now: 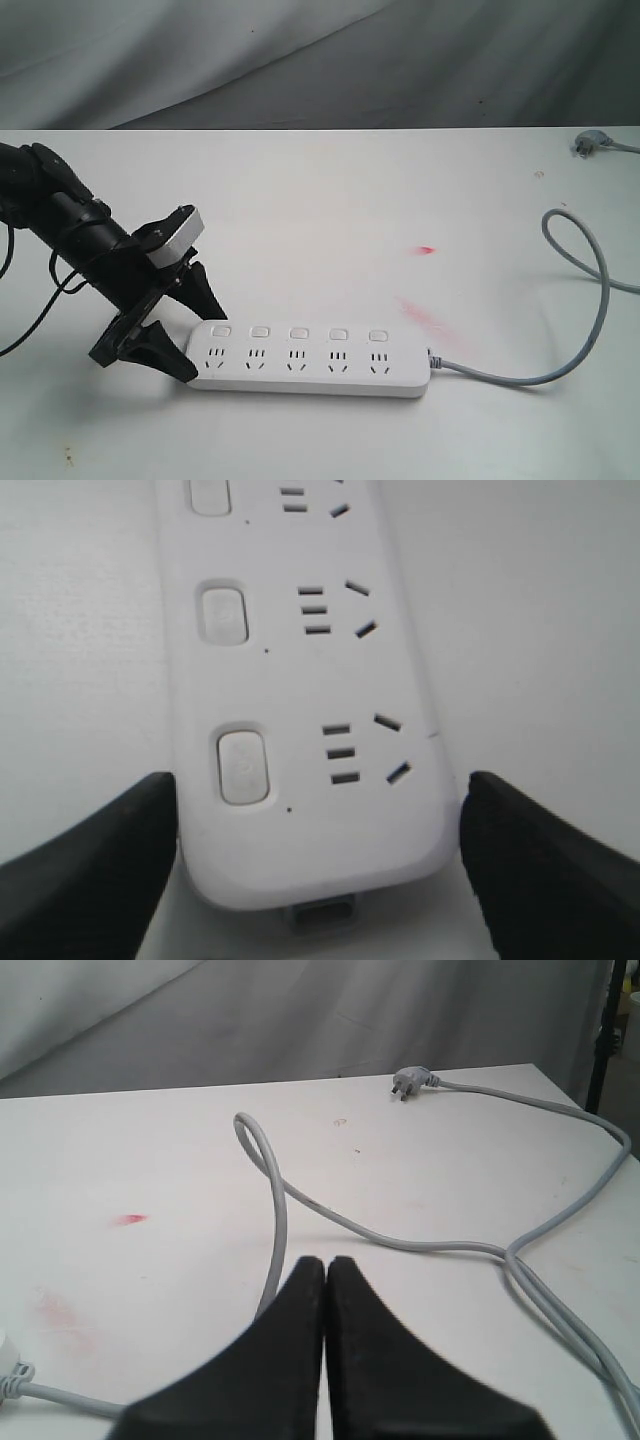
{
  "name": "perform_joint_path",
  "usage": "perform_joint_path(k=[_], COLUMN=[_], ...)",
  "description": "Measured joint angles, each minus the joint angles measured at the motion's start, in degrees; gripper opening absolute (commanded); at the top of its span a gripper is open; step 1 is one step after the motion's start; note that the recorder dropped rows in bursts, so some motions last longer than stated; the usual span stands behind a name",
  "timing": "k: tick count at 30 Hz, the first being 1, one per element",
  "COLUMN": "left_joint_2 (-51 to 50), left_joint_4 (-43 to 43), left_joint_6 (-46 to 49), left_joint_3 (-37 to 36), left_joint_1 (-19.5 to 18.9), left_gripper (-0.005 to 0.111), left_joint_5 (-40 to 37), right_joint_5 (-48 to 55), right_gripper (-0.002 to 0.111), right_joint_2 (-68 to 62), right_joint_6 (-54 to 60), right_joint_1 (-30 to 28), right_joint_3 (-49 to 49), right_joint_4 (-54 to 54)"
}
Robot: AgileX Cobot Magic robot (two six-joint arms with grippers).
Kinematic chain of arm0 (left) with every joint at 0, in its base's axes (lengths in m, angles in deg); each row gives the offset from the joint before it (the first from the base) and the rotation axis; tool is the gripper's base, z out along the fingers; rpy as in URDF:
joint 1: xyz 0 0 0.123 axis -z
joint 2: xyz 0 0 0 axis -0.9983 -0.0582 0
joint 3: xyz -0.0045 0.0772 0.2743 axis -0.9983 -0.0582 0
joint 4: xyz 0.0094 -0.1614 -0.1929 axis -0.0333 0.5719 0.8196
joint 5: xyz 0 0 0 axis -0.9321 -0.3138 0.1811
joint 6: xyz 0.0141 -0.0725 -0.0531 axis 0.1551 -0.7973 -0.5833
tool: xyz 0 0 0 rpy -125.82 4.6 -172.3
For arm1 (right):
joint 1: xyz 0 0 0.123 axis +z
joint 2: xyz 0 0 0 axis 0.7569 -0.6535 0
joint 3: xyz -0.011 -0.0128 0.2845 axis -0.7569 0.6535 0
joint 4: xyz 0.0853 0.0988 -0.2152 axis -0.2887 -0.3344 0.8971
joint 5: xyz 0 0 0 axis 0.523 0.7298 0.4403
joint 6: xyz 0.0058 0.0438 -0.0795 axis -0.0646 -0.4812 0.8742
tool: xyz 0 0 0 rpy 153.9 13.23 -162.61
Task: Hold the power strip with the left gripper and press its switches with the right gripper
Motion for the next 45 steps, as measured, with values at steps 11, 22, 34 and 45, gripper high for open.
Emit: perform_joint_path(k=[11, 22, 34, 45], left_joint_2=[0.0, 0.0, 0.0, 0.0], left_joint_4=[0.0, 0.0, 0.2, 0.2], left_joint_6=[0.0, 0.0, 0.0, 0.0], left_joint_3=[0.0, 0.0, 0.0, 0.0], left_joint_1=[0.0, 0.0, 0.0, 0.0], left_gripper=[0.061, 0.061, 0.061, 0.087], left_joint_5=[0.0, 0.0, 0.0, 0.1], right_joint_5=[0.0, 0.0, 0.0, 0.0], right_gripper=[0.0, 0.0, 0.0, 0.0], right_joint_2=[0.0, 0.0, 0.0, 0.0], right_joint_6=[-0.1, -0.1, -0.1, -0.1], right_joint_1=[0.0, 0.0, 0.0, 0.0], right_joint_3=[0.0, 0.0, 0.0, 0.0], right_joint_4=[0.0, 0.0, 0.0, 0.0])
